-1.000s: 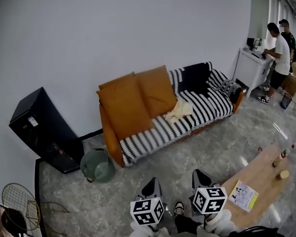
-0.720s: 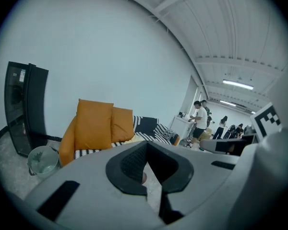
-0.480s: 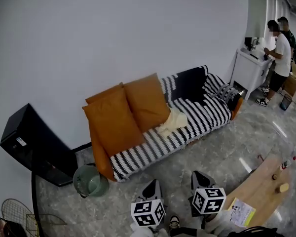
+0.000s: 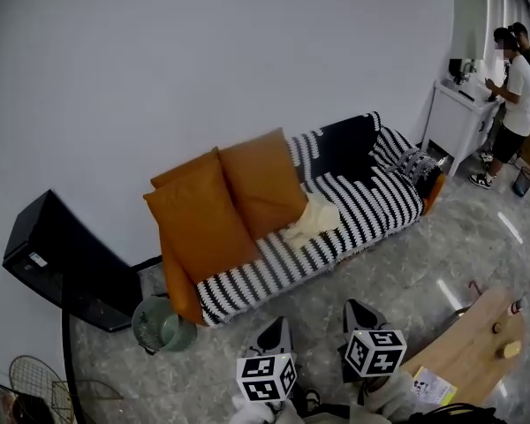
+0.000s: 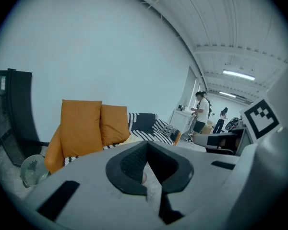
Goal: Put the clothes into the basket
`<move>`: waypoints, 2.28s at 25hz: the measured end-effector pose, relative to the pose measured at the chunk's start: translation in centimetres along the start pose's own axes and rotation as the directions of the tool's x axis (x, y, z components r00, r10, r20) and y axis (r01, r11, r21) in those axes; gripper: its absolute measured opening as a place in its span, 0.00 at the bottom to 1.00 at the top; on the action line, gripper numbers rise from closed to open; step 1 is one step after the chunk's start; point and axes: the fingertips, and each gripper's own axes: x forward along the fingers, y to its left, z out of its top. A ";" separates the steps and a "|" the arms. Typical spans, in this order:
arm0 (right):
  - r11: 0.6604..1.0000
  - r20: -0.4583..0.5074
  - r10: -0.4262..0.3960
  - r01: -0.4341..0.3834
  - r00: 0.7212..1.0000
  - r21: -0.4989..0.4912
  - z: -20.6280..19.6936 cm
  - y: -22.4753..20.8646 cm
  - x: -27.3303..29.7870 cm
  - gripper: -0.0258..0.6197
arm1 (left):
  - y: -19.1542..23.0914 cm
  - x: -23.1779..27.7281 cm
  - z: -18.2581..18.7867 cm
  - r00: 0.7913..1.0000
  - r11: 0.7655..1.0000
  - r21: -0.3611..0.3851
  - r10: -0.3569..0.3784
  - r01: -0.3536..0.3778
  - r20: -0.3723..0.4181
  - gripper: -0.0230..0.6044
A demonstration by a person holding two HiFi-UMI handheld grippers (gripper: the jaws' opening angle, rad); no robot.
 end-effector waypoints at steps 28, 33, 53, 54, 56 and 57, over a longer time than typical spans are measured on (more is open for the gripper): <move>0.995 -0.068 -0.077 0.082 0.995 0.065 10.4 -4.9 28.0 0.08 | 11.0 27.9 13.3 0.997 1.000 -0.011 -0.027 0.026 -0.078 0.04; 0.992 -0.084 -0.103 0.109 0.991 0.061 11.6 -5.9 30.0 0.08 | 11.9 30.7 14.2 0.995 0.999 -0.034 -0.036 0.033 -0.091 0.04; 0.998 -0.169 0.021 -0.029 0.985 -0.047 18.4 -10.5 42.3 0.08 | 13.2 40.8 16.6 0.988 0.984 -0.128 0.107 -0.121 -0.111 0.04; 0.996 -0.177 0.038 -0.051 0.983 -0.073 19.0 -10.7 43.4 0.08 | 13.2 41.5 16.8 0.987 0.981 -0.138 0.120 -0.134 -0.108 0.04; 0.990 -0.202 0.064 -0.088 0.977 -0.110 19.7 -11.0 45.5 0.08 | 13.1 42.9 17.2 0.984 0.977 -0.140 0.144 -0.158 -0.107 0.04; 0.988 -0.220 0.077 -0.104 0.973 -0.113 19.7 -11.1 46.4 0.08 | 13.3 43.4 17.2 0.981 0.975 -0.139 0.159 -0.173 -0.109 0.04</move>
